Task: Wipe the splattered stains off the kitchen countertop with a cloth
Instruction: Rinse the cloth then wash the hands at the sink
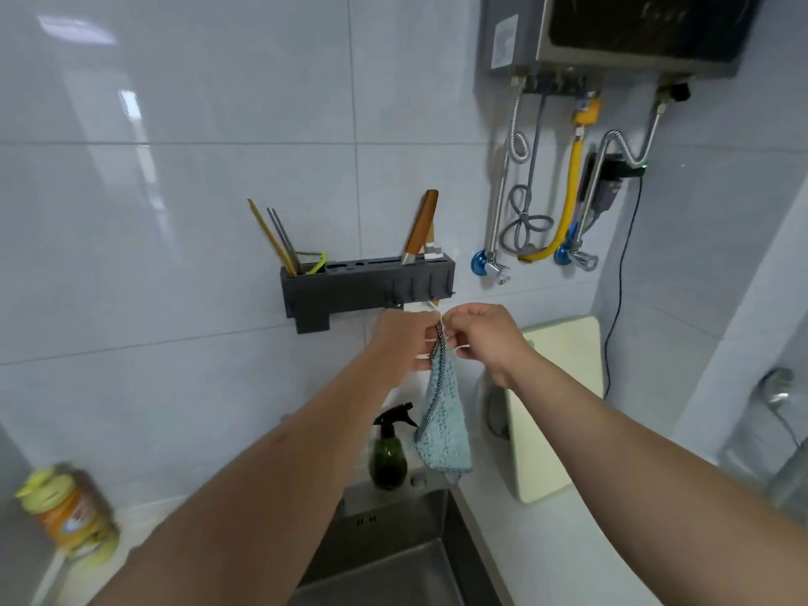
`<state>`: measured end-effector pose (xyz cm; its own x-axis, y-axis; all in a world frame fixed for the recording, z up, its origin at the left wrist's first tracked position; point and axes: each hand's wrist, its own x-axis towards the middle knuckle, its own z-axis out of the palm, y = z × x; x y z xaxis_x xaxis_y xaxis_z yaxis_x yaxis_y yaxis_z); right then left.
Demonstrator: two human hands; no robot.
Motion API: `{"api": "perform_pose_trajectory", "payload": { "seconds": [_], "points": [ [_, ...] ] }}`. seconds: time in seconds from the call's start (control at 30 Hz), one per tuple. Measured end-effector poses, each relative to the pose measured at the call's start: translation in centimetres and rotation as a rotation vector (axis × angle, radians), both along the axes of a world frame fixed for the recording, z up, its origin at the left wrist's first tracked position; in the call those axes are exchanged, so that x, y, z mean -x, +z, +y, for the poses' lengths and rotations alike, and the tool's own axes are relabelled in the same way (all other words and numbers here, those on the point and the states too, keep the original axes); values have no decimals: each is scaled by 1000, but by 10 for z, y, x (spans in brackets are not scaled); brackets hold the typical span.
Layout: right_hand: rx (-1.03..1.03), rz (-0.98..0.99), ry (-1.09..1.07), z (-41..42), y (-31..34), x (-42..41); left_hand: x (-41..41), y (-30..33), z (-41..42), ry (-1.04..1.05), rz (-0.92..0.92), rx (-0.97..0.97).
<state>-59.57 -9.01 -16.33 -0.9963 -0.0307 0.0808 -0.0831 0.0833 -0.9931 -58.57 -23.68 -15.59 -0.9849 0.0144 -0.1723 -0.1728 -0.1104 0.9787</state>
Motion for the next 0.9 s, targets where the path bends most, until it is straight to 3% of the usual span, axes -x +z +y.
{"api": "perform_pose_trajectory", "payload": {
  "seconds": [0.27,0.43,0.53,0.7,0.77,0.9],
  "points": [
    [-64,-4,146,14,-5,55,36,-6,18,106,-29,-43],
    [-323,173,64,18,-13,75,52,-17,24,176,-41,-78],
    [-365,206,4,16,-16,81,57,-21,29,176,-44,-116],
    [-276,167,23,18,-14,89,73,-22,32,269,-70,-43],
    [-358,212,-2,15,-12,94,78,-24,35,299,-23,59],
    [-534,322,-34,7,-9,103,85,-30,44,460,4,75]
  ]
}}
